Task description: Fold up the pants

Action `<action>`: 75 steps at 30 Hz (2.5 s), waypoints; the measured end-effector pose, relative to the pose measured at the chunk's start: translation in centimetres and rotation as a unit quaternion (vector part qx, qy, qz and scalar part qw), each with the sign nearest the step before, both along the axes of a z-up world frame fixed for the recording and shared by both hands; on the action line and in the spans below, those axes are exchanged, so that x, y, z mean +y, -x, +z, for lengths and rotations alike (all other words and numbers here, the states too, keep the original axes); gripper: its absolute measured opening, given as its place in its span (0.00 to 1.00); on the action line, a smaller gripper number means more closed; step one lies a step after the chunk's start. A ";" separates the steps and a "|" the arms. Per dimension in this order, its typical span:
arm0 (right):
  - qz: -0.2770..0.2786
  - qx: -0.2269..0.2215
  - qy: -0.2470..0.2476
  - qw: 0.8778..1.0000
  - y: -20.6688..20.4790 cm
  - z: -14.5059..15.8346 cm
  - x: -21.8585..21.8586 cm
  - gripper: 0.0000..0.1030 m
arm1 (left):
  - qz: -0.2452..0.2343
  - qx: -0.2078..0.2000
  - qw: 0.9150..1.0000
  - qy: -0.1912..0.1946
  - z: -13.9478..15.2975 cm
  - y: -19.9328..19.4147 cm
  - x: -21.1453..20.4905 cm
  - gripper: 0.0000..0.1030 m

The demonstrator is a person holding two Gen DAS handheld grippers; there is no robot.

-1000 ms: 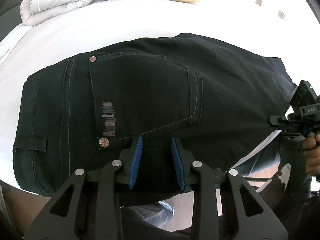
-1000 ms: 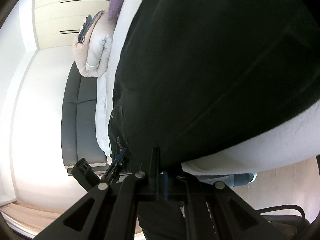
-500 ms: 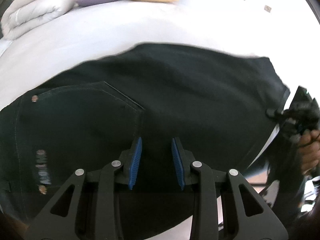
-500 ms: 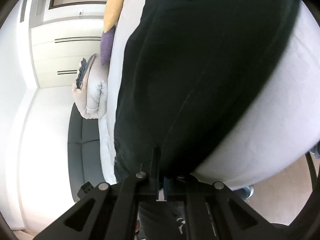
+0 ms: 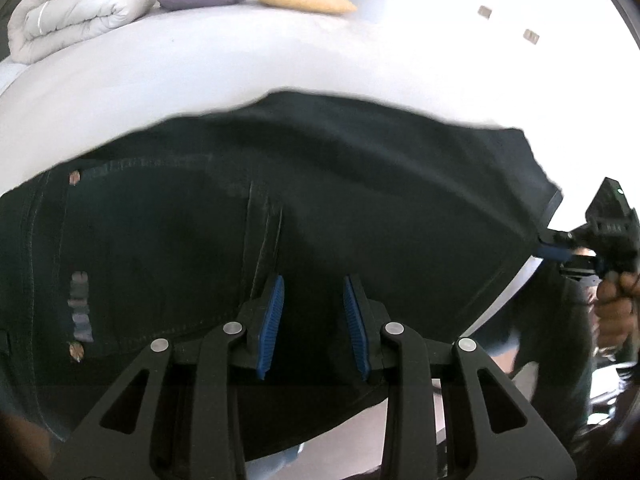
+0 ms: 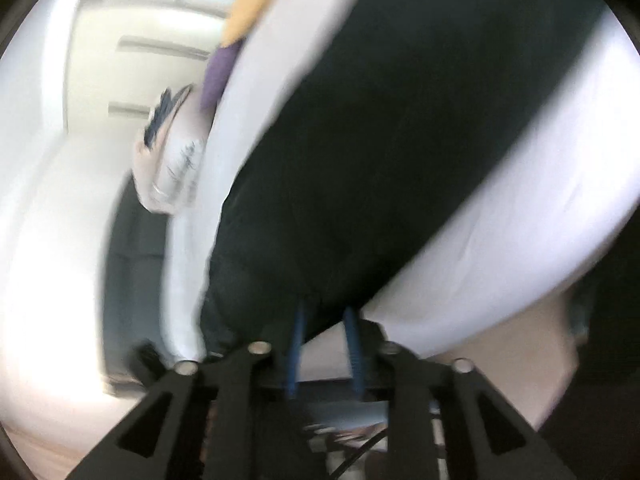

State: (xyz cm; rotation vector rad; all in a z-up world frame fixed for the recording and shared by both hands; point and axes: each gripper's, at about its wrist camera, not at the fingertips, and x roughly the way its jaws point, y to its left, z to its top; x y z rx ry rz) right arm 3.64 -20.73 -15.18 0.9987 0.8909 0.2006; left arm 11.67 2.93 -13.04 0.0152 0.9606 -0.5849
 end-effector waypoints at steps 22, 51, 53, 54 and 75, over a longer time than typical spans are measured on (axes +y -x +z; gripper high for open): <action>0.047 0.016 0.002 0.999 -17.1 -2.1 0.4 0.01 | 0.000 -0.008 0.997 -0.073 -1.3 -3.8 -3.0 0.29; -0.077 -0.053 -0.028 0.995 -8.9 -3.7 -5.6 0.00 | 0.022 -0.001 0.999 -0.024 -1.7 -4.2 1.7 0.28; -0.132 -0.060 -0.039 0.989 -7.7 -4.0 -9.4 0.00 | 0.022 -0.004 0.999 -0.024 -1.8 -4.1 1.7 0.28; -0.166 -0.062 -0.044 0.983 -6.5 -4.1 -11.8 0.00 | 0.023 -0.004 0.999 -0.023 -1.8 -4.0 1.7 0.28; 0.025 -0.059 -0.031 0.997 -13.0 0.7 6.2 0.05 | -0.098 0.074 0.991 0.062 -0.8 -8.3 -11.2 0.29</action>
